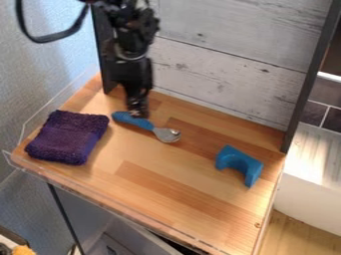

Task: MOVE THE BLUE OBJECT TO THE LEFT

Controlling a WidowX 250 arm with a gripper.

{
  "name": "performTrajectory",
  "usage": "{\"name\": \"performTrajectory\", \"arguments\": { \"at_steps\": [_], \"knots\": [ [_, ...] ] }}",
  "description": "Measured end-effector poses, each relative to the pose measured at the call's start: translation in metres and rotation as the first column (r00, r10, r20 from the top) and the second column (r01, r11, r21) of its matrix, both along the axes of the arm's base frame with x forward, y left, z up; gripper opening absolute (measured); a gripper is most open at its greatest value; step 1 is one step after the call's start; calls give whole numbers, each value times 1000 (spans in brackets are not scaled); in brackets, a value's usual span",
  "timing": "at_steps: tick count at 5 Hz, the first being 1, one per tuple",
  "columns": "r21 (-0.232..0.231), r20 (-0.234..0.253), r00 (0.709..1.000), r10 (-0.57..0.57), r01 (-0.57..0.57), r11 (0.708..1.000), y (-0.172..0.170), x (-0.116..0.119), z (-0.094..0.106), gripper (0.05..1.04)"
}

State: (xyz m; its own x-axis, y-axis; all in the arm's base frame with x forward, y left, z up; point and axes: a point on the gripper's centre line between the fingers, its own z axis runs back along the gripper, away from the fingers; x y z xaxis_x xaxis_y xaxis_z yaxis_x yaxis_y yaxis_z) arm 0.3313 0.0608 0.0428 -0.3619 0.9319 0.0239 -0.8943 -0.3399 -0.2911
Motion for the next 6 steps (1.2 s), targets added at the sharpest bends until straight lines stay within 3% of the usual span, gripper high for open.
{"name": "performTrajectory", "arguments": {
  "at_steps": [1,2,4,5,6],
  "knots": [
    [-53,-35,996,-80,78,996,-32,9,-9,999],
    [-71,-91,979,-183,177,982,-70,12,-21,999],
    [-46,-206,929,-309,306,951,-119,2,-52,999],
    [-14,-240,911,-335,342,939,-132,0,-61,999],
    [-14,-252,900,-357,365,931,-139,4,-69,999]
  ]
}}
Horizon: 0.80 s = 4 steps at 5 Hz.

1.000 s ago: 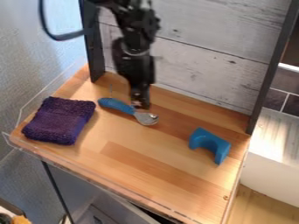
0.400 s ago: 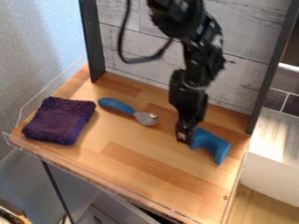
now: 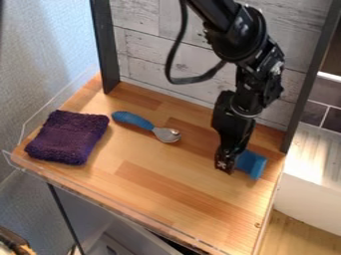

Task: MOVE THE BLUE OBJECT TO THE LEFT

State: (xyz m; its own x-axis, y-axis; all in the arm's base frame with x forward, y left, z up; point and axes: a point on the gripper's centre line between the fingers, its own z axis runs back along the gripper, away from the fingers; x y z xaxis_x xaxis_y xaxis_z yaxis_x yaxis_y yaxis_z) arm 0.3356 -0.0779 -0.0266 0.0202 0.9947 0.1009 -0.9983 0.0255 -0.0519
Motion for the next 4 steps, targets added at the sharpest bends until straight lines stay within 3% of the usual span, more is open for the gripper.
{"name": "performTrajectory", "arguments": {
  "at_steps": [2,3,4],
  "knots": [
    [21,-19,1000,-25,25,999,-4,7,-14,955],
    [32,9,1000,-12,12,999,-3,8,-15,686],
    [36,12,1000,-1,1,999,-2,8,-15,637]
  ]
}}
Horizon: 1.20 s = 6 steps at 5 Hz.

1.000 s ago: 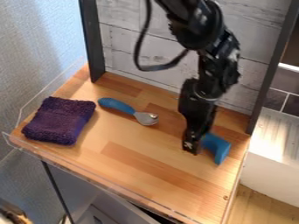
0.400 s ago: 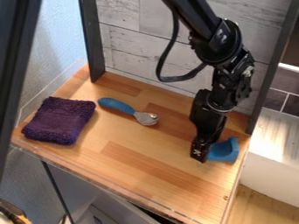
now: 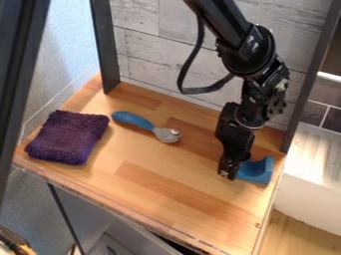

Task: MOVE THE BLUE OBJECT TO THE LEFT

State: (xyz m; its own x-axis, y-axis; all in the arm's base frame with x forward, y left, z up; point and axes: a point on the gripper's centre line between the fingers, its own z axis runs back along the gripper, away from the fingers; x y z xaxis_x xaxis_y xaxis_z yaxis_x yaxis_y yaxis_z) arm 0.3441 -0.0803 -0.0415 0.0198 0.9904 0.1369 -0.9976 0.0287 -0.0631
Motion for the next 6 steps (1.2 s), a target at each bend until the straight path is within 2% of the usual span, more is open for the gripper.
{"name": "performTrajectory", "arguments": {
  "at_steps": [1,2,3,4,5,6],
  "knots": [
    [14,1,1000,-3,3,1000,2,0,0,637],
    [31,20,1000,-18,17,999,7,-1,10,637],
    [35,69,998,-3,0,999,24,2,34,637],
    [77,102,995,-8,0,997,49,0,52,637],
    [81,134,991,29,-41,996,84,-4,64,637],
    [128,127,991,39,-55,990,122,-16,65,637]
  ]
}}
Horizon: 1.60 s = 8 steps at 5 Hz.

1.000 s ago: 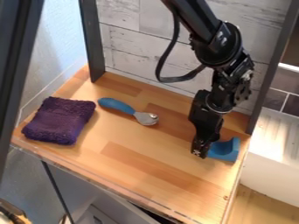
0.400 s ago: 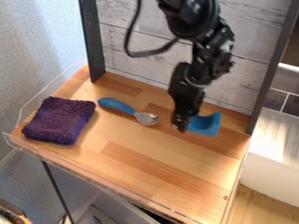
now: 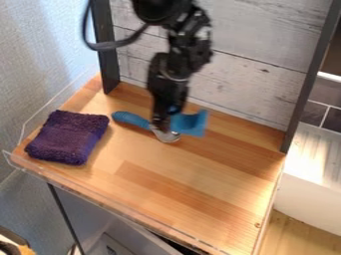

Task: MOVE THE BLUE OBJECT TO THE LEFT

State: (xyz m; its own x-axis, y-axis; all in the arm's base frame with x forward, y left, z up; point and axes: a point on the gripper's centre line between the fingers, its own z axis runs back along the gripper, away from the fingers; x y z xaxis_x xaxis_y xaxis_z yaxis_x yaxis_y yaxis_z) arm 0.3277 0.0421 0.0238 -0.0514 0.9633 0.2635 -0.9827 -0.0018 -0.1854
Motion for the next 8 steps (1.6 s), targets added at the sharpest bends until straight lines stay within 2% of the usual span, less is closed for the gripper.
{"name": "performTrajectory", "arguments": {
  "at_steps": [1,2,3,4,6,7,8],
  "knots": [
    [4,-7,1000,-18,18,1000,25,-16,-3,636],
    [2,-8,996,-93,93,996,36,-39,0,637],
    [2,-49,983,-178,178,984,38,-59,-12,637],
    [-4,-42,973,-228,228,974,42,-67,-26,636],
    [-8,-28,967,-254,254,967,49,-71,-60,636],
    [-10,-34,966,-255,255,967,49,-70,-66,710],
    [-30,-48,968,-246,245,969,48,-69,-68,972]
  ]
}}
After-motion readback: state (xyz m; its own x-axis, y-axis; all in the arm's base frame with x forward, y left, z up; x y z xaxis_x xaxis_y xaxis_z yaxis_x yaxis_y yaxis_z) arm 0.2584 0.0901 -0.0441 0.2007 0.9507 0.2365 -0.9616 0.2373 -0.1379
